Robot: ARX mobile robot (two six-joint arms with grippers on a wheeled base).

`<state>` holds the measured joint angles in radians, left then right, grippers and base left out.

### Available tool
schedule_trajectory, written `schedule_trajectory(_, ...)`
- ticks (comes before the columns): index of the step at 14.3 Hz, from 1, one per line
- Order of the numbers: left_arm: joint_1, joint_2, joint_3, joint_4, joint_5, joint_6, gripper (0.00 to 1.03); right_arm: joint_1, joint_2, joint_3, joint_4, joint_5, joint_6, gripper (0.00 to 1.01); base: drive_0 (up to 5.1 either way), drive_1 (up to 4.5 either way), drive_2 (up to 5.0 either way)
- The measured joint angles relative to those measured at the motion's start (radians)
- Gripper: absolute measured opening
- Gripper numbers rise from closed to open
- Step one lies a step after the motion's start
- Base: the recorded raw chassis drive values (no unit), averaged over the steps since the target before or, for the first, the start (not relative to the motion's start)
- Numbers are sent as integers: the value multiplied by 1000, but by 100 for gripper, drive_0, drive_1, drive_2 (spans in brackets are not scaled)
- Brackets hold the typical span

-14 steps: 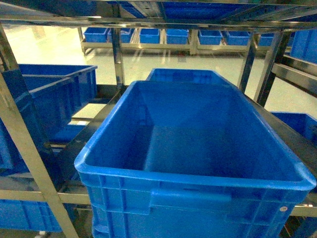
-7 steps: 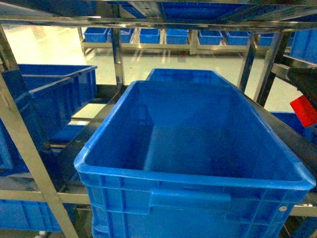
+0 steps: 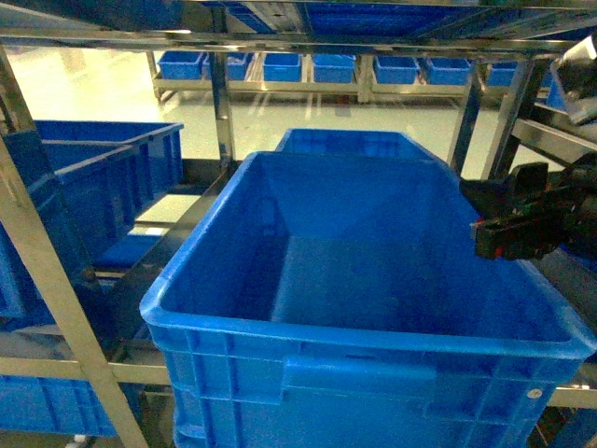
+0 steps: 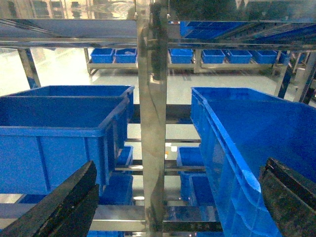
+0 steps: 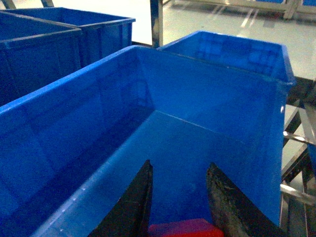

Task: Pick red block from blue box to shelf

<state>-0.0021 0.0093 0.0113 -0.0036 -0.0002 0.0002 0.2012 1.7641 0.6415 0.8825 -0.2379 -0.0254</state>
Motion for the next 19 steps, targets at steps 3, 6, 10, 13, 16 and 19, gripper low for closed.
schedule_trajectory(3, 0, 0, 0, 0, 0, 0, 98, 48, 18, 5, 21, -21, 3, 27, 0, 0, 0)
schedule_trajectory(6, 0, 0, 0, 0, 0, 0, 98, 73, 34, -7, 56, -22, 8, 27, 0, 0, 0)
schedule_trajectory(10, 0, 0, 0, 0, 0, 0, 98, 84, 48, -28, 111, -14, -28, 52, 0, 0, 0)
schedule_trajectory(13, 0, 0, 0, 0, 0, 0, 98, 95, 48, -28, 110, -18, -48, 90, 0, 0, 0)
schedule_trajectory(16, 0, 0, 0, 0, 0, 0, 98, 95, -19, -82, 110, 16, -47, 98, 0, 0, 0)
schedule_trajectory(19, 0, 0, 0, 0, 0, 0, 98, 36, -324, -230, 19, 75, -53, 98, 0, 0, 0)
